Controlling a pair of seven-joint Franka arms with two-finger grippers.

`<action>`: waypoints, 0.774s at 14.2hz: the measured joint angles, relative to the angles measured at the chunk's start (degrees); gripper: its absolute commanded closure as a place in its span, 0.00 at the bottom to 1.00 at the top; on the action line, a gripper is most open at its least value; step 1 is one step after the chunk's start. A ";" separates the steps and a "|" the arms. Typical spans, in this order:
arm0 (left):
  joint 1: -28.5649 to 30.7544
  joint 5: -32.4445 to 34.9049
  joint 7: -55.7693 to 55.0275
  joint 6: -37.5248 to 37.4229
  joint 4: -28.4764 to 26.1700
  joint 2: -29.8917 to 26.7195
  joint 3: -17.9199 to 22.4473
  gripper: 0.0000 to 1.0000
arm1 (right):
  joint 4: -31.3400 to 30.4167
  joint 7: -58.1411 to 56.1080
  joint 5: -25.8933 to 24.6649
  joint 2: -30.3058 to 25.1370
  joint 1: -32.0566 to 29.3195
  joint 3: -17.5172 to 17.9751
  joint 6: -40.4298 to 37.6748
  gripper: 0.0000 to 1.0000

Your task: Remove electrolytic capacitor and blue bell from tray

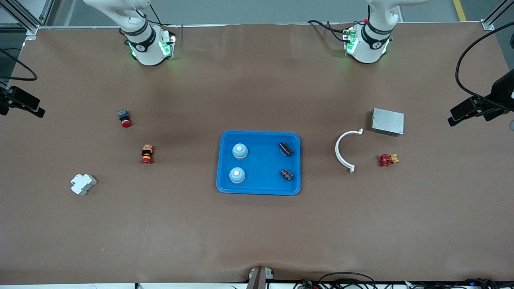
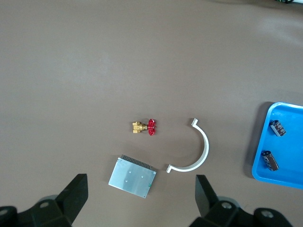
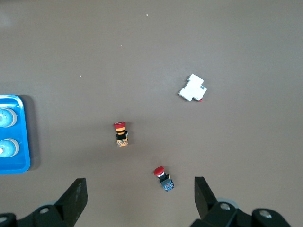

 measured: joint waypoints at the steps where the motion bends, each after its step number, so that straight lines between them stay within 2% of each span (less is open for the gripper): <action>1: 0.00 0.00 0.00 0.00 0.00 0.00 0.00 0.00 | 0.00 0.00 0.00 0.00 0.00 -0.06 0.03 0.00; 11: 0.00 0.00 -0.01 0.00 -0.05 0.05 0.00 0.00 | 0.10 0.07 0.69 0.00 -0.38 -0.36 0.21 0.00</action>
